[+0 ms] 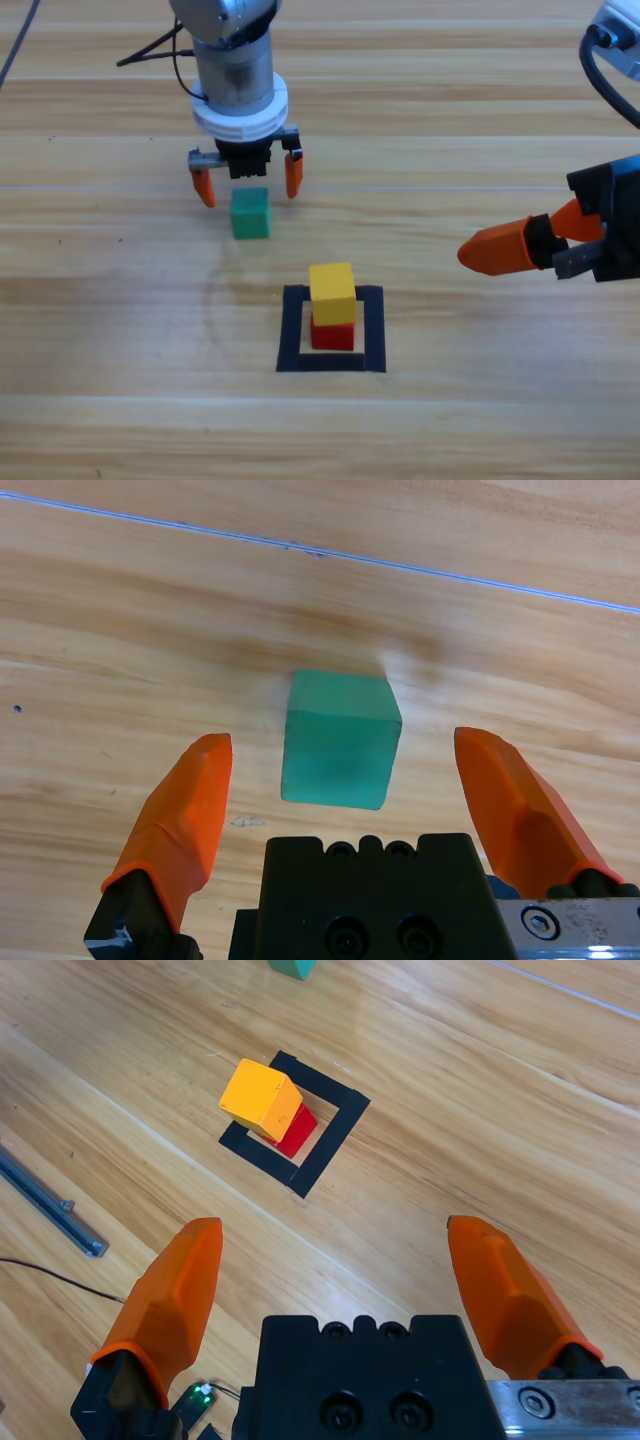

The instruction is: Stack the blocks in the rectangular block: red at the bottom, yellow in the middle, green on top

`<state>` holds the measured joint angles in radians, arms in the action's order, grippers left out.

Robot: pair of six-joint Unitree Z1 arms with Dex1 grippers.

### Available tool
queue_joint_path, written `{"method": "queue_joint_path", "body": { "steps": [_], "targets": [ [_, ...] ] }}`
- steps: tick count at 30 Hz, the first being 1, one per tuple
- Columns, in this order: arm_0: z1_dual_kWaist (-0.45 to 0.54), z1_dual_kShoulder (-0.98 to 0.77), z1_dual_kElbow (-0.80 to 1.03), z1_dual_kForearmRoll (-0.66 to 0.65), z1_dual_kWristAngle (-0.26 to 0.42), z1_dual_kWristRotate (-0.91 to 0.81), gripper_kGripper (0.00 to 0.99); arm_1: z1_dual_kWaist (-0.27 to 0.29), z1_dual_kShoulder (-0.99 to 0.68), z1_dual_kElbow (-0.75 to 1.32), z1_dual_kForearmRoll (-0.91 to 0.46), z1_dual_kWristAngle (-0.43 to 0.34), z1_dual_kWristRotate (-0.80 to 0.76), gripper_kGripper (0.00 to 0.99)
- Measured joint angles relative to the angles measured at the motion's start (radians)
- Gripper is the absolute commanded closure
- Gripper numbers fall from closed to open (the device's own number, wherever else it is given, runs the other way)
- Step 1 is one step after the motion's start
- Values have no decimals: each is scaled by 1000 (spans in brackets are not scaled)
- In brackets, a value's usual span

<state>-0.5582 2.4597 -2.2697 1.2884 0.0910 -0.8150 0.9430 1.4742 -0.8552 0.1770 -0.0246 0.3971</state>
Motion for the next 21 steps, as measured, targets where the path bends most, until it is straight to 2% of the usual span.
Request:
{"method": "queue_joint_path", "body": {
  "steps": [6,13,18,20,21],
  "targets": [
    [2,15,-1,0,0,3,48,0,2,0,0,0,0,0],
    [2,57,-12,0,0,39,120,0,7,0,0,0,-1,0],
    [2,70,-25,0,-12,73,364,0,7,0,0,0,-1,0],
    [2,75,-34,0,-24,104,631,0,7,0,0,0,-1,0],
    [2,77,-39,0,-27,108,718,0,7,0,0,0,-1,0]
  ]
}}
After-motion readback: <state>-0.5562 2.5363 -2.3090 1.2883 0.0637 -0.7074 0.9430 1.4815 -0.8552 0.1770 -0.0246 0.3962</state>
